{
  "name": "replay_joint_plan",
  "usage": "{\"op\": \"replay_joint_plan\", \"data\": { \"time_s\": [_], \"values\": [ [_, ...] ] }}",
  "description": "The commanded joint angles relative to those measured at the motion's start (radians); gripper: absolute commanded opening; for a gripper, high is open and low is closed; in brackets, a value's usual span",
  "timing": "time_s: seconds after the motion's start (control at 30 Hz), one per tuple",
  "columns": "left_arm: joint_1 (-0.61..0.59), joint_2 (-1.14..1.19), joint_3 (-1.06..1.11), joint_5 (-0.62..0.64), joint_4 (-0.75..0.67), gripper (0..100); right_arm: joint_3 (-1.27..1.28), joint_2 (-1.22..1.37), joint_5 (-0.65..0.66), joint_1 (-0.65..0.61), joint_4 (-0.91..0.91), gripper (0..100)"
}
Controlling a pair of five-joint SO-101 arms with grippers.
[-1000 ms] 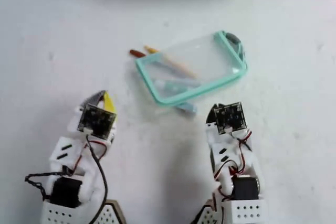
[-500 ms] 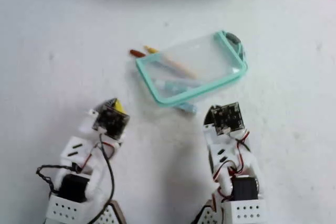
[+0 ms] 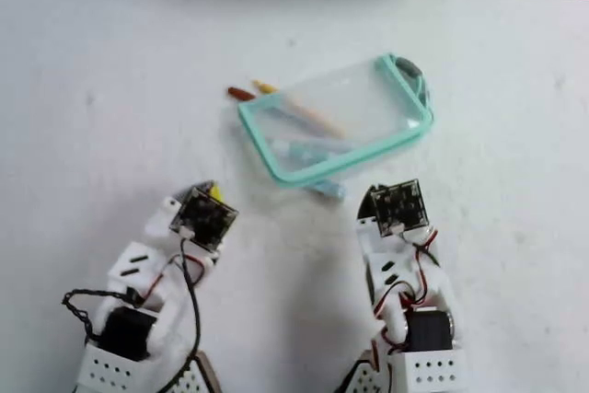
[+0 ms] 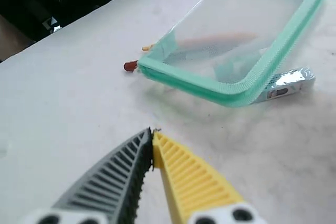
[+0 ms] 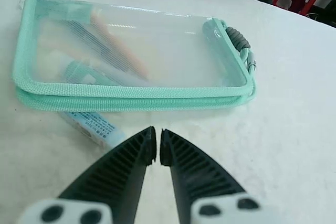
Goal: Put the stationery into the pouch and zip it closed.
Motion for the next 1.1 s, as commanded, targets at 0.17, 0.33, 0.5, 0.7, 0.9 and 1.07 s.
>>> {"op": "replay_joint_plan", "data": {
  "time_s": [0.17,0.33,0.5,0.7,0.9,1.07],
  "values": [
    [-0.03,-0.007,-0.066,0.054,-0.003,2,0.009,-0.004,0.011,-0.01,0.002,1.8],
    [-0.024,-0.007,-0.066,0.055,-0.002,2,0.009,-0.004,0.011,-0.012,-0.002,1.8],
    [-0.022,-0.005,-0.066,0.055,-0.003,2,0.009,-0.004,0.011,-0.012,-0.002,1.8],
    [0.027,0.013,-0.101,0.078,0.003,2,0.008,-0.004,0.011,-0.012,-0.002,1.8],
    [0.022,0.346,-0.212,0.075,-0.072,2,0.008,-0.004,0.011,-0.012,0.002,1.8],
    [-0.008,0.602,-0.249,0.08,-0.209,2,0.006,-0.004,0.012,-0.01,-0.001,1.8]
  ]
}}
